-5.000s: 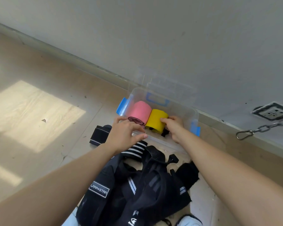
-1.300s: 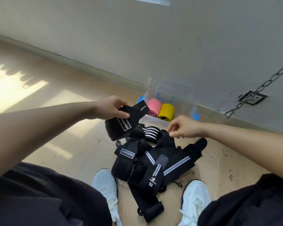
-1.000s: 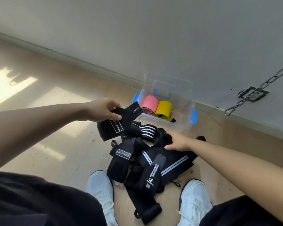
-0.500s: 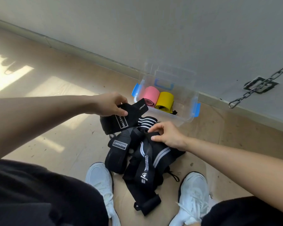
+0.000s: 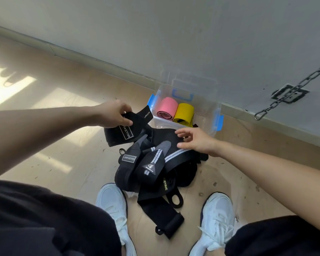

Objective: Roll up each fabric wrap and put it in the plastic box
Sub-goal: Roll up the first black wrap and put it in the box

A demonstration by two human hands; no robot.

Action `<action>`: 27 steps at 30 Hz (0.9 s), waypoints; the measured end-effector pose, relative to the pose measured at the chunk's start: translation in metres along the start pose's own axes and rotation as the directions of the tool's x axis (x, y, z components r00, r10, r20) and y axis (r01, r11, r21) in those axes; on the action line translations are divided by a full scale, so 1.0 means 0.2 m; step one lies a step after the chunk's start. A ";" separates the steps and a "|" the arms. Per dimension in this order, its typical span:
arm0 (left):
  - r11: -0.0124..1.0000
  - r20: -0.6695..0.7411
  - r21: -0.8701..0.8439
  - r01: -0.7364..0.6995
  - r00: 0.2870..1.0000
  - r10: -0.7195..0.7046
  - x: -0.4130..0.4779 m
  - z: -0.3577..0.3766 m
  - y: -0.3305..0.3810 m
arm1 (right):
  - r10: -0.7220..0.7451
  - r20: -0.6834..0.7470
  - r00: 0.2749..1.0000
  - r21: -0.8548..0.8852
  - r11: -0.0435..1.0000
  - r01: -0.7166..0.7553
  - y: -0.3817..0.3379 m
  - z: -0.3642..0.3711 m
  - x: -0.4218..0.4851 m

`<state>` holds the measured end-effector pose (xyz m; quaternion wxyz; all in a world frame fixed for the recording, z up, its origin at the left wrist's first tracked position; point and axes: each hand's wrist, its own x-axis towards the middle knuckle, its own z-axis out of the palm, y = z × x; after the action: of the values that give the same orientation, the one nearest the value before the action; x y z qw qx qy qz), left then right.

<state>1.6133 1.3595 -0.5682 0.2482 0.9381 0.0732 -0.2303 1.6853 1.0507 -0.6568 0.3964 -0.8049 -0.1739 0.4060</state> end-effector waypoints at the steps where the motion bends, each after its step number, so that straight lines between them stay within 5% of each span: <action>1: 1.000 0.010 0.000 -0.002 1.000 0.002 0.00 0.00 0.00 | 0.011 0.050 0.999 -0.094 0.996 -0.006 0.04 0.01 -0.01; 3: 1.000 0.024 0.011 -0.006 1.000 0.006 0.00 0.01 0.01 | 0.012 0.128 0.992 -0.370 0.928 0.036 0.13 0.06 -0.01; 6: 1.000 0.025 0.014 -0.013 1.000 0.013 0.01 0.01 0.02 | 0.045 0.123 0.991 -0.729 0.682 0.059 0.20 0.16 -0.01; 10: 1.000 0.041 -0.001 -0.011 0.999 0.011 0.00 0.02 0.02 | 0.021 0.107 0.994 -0.888 0.451 0.086 0.19 0.19 0.00; 15: 1.000 0.076 0.022 -0.017 0.997 0.015 -0.02 0.04 0.02 | -0.096 0.085 0.992 -0.767 0.629 0.127 -0.01 0.08 0.03; 19: 1.000 0.082 0.003 -0.019 0.996 0.019 -0.02 0.02 0.03 | 0.020 0.022 1.000 -0.485 0.874 -0.007 -0.19 -0.02 0.06; 24: 0.999 0.076 0.018 -0.032 0.997 0.031 -0.02 0.02 0.04 | 0.147 0.031 0.989 -0.549 0.829 -0.106 -0.16 -0.13 0.01; 27: 0.999 0.074 0.026 -0.034 0.997 0.032 -0.03 0.02 0.04 | 0.224 0.010 0.974 -0.744 0.652 -0.143 -0.05 -0.18 -0.02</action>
<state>1.6087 1.3513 -0.5644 0.2419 0.9333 0.0455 -0.2615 1.7118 1.0357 -0.6333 -0.0157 -0.8879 -0.2607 0.3788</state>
